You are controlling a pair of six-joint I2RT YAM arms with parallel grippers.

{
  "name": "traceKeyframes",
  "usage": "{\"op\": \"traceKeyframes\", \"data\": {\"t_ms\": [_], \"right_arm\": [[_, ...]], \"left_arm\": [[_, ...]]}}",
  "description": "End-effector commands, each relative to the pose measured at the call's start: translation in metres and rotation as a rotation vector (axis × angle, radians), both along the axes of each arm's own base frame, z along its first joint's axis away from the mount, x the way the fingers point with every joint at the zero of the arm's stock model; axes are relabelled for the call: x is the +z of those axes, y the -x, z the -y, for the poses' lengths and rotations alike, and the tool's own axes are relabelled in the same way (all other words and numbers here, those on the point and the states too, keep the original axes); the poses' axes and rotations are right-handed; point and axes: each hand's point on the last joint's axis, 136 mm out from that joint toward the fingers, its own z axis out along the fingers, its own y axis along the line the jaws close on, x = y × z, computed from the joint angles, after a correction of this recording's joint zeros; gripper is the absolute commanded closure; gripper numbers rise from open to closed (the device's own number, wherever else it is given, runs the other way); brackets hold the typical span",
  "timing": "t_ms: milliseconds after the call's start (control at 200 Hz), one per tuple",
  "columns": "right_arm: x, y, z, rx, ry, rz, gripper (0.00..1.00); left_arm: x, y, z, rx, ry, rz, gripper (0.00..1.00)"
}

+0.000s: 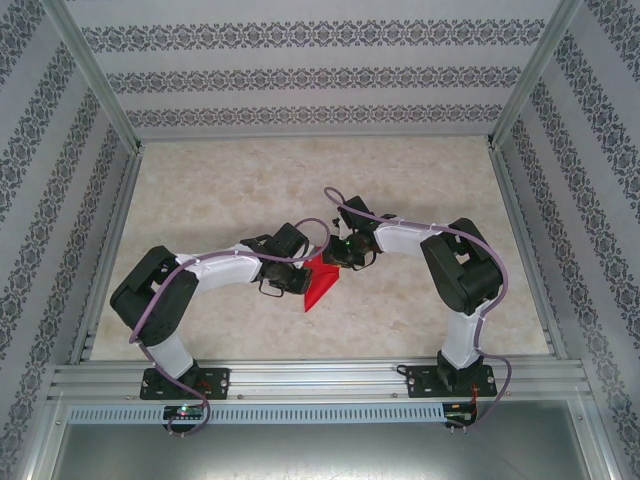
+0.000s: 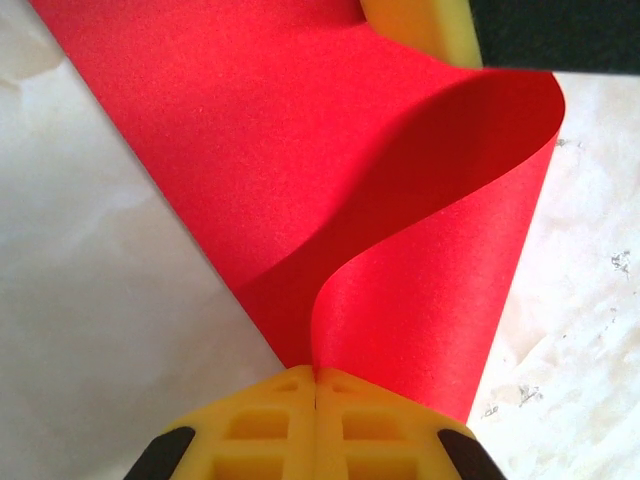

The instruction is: Fold a paper plane with a square sheet of paper (pick it up from the middle)

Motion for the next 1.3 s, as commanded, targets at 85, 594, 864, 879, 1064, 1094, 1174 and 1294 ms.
{"op": "traceKeyframes", "data": {"t_ms": [85,594,864,879,1064,1094,1174,1294], "right_arm": [[-0.011,0.012,0.009,-0.014,0.051,-0.033,0.81],[-0.005,0.011,0.008,-0.024,0.035,-0.025,0.8],[0.027,-0.003,0.006,-0.076,-0.054,0.043,0.77],[0.031,-0.003,0.006,-0.079,-0.063,0.051,0.77],[0.06,-0.001,0.03,-0.193,-0.094,0.127,0.76],[0.06,0.003,0.034,-0.213,-0.099,0.13,0.76],[0.063,0.015,0.037,-0.237,-0.149,0.143,0.84],[0.066,0.038,0.024,-0.234,-0.263,0.142,0.93]], "left_arm": [[-0.008,-0.005,0.001,0.033,0.029,-0.015,1.0],[-0.019,0.003,-0.009,0.068,-0.006,-0.045,1.0],[-0.022,0.002,-0.005,0.056,0.006,-0.049,1.0],[-0.023,0.002,-0.005,0.053,0.006,-0.051,1.0],[-0.028,0.003,-0.004,0.055,0.009,-0.062,1.0],[-0.028,0.004,-0.005,0.057,0.007,-0.061,1.0],[-0.028,0.004,-0.004,0.058,0.011,-0.06,1.0],[-0.026,0.003,-0.004,0.054,0.012,-0.059,1.0]]}}
